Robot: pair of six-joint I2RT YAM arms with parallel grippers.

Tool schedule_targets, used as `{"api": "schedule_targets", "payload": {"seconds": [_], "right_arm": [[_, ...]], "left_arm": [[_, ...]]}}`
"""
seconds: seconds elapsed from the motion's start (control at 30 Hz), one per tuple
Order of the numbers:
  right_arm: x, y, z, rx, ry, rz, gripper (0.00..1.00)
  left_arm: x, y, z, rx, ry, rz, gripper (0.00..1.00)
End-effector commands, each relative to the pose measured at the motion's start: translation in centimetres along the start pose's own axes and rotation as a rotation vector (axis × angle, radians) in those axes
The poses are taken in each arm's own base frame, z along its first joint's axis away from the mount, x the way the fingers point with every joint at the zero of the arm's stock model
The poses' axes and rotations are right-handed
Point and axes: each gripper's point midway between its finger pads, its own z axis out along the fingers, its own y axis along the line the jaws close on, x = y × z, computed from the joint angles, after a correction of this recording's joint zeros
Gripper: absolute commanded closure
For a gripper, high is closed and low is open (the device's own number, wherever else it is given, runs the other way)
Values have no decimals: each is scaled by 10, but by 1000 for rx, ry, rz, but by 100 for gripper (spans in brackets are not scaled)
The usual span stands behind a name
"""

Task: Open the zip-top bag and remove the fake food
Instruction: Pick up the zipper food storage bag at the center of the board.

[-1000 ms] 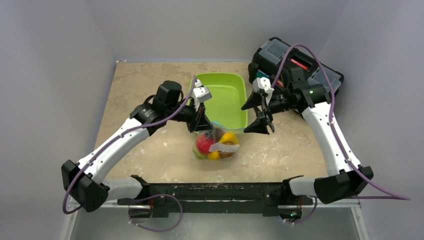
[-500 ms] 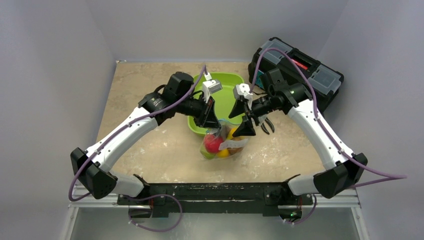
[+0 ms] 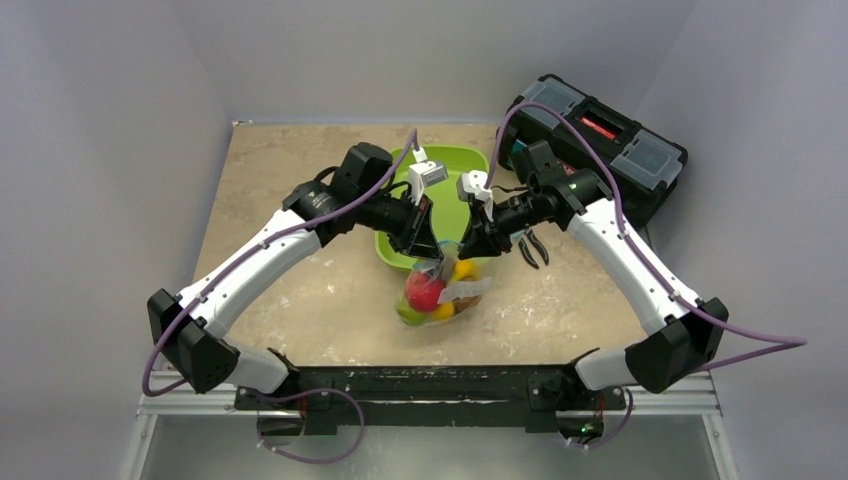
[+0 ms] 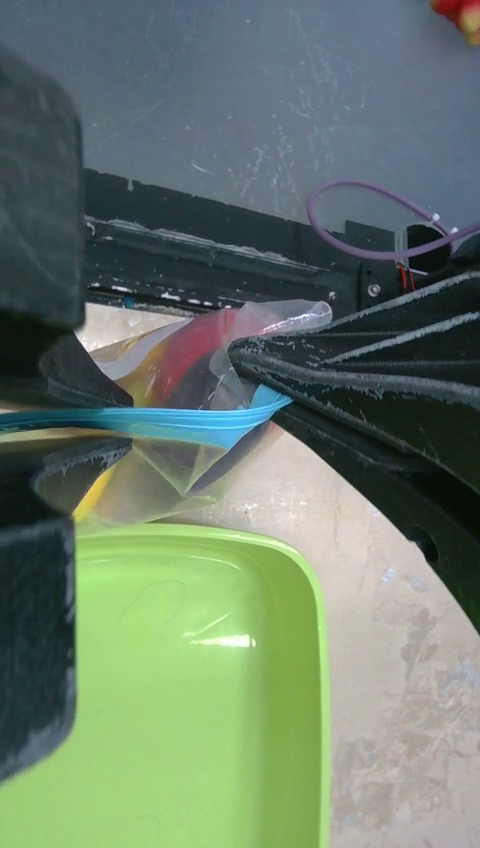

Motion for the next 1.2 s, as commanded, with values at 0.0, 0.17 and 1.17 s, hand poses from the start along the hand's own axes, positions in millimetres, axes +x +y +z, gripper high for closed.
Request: {"api": "schedule_targets", "payload": {"seconds": [0.0,0.17,1.17], "right_arm": [[-4,-2,-1,21,-6,-29,95],[-5,-1,-1,13,-11,-26,100],[-31,13,-15,-94,-240,113,100]], "left_arm": [[-18,-23,-7,65,-38,26,100],[-16,-24,-8,66,-33,20,100],[-4,-12,-82,-209,-663,654,3]]}}
